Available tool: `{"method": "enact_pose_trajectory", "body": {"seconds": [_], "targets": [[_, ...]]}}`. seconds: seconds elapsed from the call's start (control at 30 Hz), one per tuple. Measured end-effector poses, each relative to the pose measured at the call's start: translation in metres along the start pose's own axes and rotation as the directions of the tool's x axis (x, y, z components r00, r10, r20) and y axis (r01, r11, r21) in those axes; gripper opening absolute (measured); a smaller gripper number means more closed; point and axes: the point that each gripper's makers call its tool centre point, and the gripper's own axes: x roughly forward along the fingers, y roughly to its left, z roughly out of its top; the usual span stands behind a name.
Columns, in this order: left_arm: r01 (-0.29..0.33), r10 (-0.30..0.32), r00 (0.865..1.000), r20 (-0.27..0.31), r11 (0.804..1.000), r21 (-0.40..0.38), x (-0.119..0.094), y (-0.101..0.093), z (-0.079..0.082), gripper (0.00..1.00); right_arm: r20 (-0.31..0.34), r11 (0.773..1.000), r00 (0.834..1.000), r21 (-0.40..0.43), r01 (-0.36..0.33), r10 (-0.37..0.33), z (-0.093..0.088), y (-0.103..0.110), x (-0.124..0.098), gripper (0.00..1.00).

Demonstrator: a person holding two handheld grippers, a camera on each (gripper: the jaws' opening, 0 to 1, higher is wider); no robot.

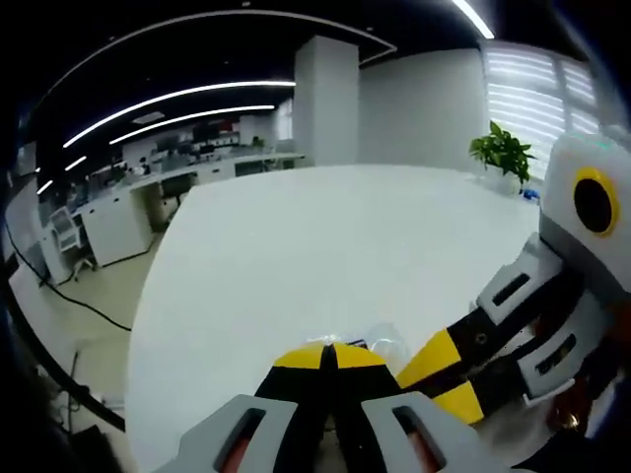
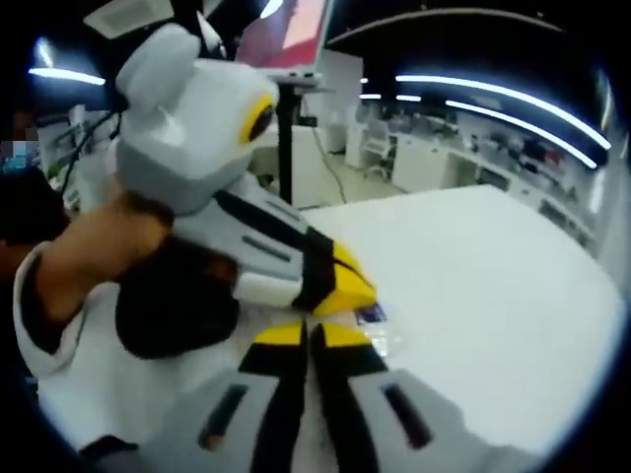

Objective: Arrange the skincare products in the storage area until every visible bottle or jar stands upright without overlapping.

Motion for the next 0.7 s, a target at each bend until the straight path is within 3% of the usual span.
{"method": "enact_pose_trajectory", "body": {"seconds": [0.13, 0.2, 0.27, 0.47, 0.53, 0.7], "targets": [[-0.004, 0.005, 1.0, 0.009, 1.0, -0.029, -0.001, 0.009, 0.002, 0.0, 0.011, 0.999, 0.999, -0.006, 0.038, -0.038, -0.003, -0.004, -0.004, 0.04], [0.022, -0.018, 0.999, 0.043, 0.997, -0.079, -0.001, 0.0, 0.007, 0.0, 0.018, 0.998, 0.998, -0.005, 0.063, -0.063, -0.003, -0.007, -0.006, 0.03], [0.016, -0.013, 0.999, 0.045, 0.997, -0.08, -0.006, 0.012, 0.007, 0.0, 0.017, 0.996, 0.996, -0.009, 0.083, -0.083, -0.003, -0.014, -0.008, 0.04], [0.005, -0.002, 0.998, 0.058, 0.998, -0.064, -0.004, 0.009, 0.009, 0.0, -0.011, 0.986, 0.987, -0.025, 0.163, -0.163, -0.009, -0.031, -0.013, 0.03], [-0.001, 0.004, 0.999, 0.052, 0.998, -0.056, -0.004, 0.009, 0.008, 0.0, -0.035, 0.973, 0.973, -0.031, 0.229, -0.23, -0.012, -0.046, -0.019, 0.02], [-0.024, 0.027, 0.997, 0.072, 0.999, -0.046, -0.005, 0.012, 0.011, 0.0, 0.021, 0.966, 0.967, -0.035, 0.256, -0.255, 0.003, -0.052, -0.024, 0.02]]}}
